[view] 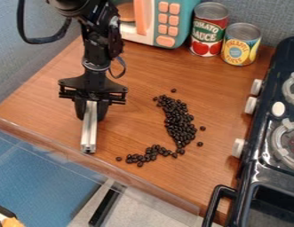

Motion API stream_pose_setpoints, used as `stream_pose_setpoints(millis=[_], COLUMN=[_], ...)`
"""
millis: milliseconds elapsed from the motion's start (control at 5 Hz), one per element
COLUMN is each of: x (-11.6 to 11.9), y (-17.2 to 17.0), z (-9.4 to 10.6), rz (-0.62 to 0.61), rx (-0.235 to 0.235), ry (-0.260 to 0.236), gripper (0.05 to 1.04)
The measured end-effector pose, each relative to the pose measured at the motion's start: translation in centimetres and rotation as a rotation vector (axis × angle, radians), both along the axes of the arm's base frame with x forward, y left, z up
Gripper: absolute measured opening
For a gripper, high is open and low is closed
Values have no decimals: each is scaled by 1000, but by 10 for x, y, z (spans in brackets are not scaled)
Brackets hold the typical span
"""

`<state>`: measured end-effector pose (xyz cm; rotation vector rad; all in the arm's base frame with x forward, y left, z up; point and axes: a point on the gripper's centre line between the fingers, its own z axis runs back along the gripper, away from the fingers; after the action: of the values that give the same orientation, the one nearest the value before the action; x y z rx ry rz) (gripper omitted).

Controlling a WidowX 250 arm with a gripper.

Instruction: Sweep into pile

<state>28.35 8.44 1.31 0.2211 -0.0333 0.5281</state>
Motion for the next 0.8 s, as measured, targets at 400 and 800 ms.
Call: stream_pose_setpoints(millis=[400, 800], x=[1, -4], y=[-9, -23], z=[-3, -8], rz=[71, 67], rx=[-5, 23], ry=[-14, -57], gripper=[389, 389])
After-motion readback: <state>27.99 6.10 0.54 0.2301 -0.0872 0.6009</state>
